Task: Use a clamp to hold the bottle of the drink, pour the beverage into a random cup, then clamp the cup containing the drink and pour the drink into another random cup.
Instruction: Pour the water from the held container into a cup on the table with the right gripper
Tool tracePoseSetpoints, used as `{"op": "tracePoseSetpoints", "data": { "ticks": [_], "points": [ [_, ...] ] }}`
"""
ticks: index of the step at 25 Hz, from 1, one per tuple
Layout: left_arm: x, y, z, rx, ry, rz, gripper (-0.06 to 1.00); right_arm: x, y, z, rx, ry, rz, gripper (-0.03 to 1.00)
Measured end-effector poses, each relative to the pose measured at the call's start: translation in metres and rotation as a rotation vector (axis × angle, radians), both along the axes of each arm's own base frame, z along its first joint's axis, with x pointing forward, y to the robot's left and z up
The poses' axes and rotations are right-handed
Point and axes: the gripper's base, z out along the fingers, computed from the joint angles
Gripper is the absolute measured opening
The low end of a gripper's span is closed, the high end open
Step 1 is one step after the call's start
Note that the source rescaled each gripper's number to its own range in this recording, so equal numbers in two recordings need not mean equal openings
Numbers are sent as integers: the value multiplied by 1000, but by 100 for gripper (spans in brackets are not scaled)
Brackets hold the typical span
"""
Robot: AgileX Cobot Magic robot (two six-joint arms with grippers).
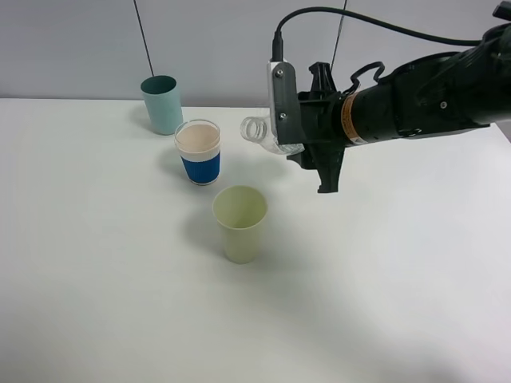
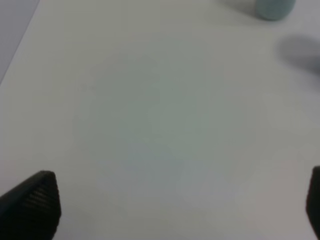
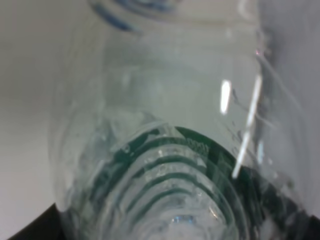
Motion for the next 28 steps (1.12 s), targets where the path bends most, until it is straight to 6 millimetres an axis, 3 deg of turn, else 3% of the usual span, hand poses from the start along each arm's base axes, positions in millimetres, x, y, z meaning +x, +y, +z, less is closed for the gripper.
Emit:
{"op": "tracePoseSetpoints", "data": {
  "ticks": [7,28],
  "points": [
    [0,0,0,0,0,0,100,3,18,17,-98,-135,121,2],
    [0,0,0,-1,0,-1,100,-3,24,17,-297,-267,306,2]
  ]
}}
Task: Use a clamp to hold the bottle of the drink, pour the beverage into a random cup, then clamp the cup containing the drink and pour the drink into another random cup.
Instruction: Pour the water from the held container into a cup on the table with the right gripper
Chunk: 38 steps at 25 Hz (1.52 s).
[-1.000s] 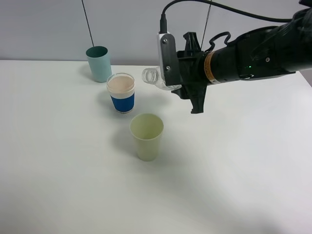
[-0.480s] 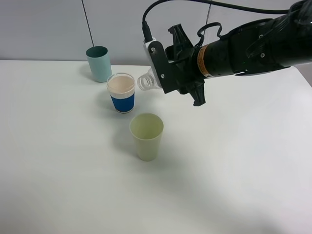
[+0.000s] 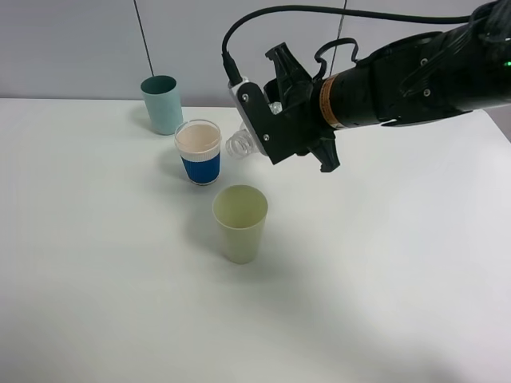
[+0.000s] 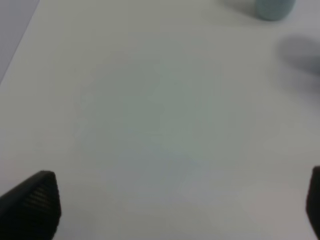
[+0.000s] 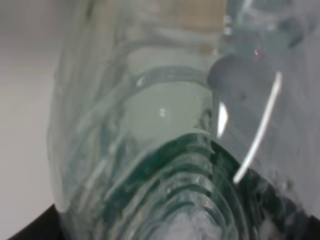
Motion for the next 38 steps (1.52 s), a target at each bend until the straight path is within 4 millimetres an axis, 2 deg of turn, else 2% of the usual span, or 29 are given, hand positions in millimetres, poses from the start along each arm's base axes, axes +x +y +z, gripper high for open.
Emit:
{"op": "tracePoseSetpoints", "data": {
  "ticks": [11,38],
  "points": [
    [0,0,0,1,0,1,100,-2,2,0,-109,-76,107,2],
    [0,0,0,1,0,1,100,-5,6,0,-200,-144,209,2]
  ]
}}
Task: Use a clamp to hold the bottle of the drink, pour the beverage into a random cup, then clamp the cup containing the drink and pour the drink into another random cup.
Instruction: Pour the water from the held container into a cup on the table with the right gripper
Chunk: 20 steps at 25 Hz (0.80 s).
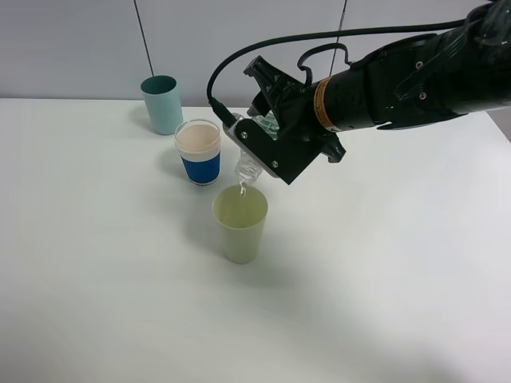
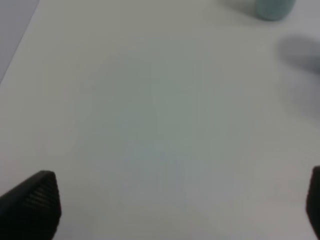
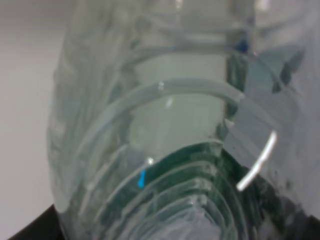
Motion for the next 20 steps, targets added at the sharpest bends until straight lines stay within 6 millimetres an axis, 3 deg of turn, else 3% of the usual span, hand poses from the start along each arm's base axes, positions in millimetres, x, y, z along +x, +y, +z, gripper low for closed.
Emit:
{"op": "tracePoseSetpoints", "data": {
  "ticks": [20],
  "points": [
    [0,0,0,0,0,0,100,1,-2,0,-37,-23,1,2]
  ]
}}
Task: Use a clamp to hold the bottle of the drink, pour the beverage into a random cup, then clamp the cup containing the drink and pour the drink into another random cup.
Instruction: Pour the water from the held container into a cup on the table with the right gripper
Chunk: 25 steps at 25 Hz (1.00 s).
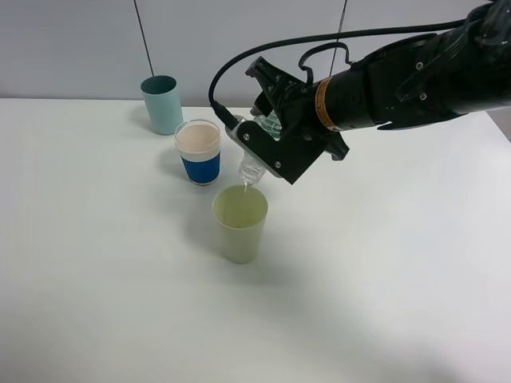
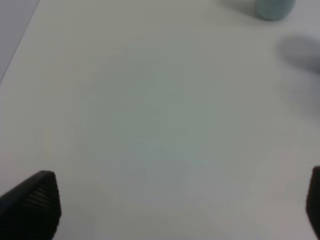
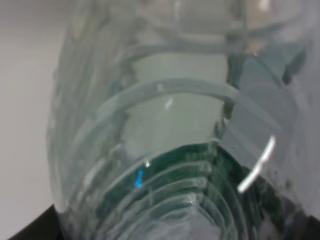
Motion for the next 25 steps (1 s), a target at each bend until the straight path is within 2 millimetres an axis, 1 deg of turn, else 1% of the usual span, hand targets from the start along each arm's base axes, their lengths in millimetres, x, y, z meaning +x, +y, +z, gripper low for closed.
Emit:
{"op": "tracePoseSetpoints", "data": {
  "ticks": [15,23,25],
  "points": [
    [0,0,0,0,0,0,100,3,-4,1,-115,-84,38,2],
    [0,0,0,0,0,0,100,4,-3,2,-135,-106,56,2],
    [0,0,0,0,0,0,100,6,-2,6,-130,-117,59,2]
  ]
}}
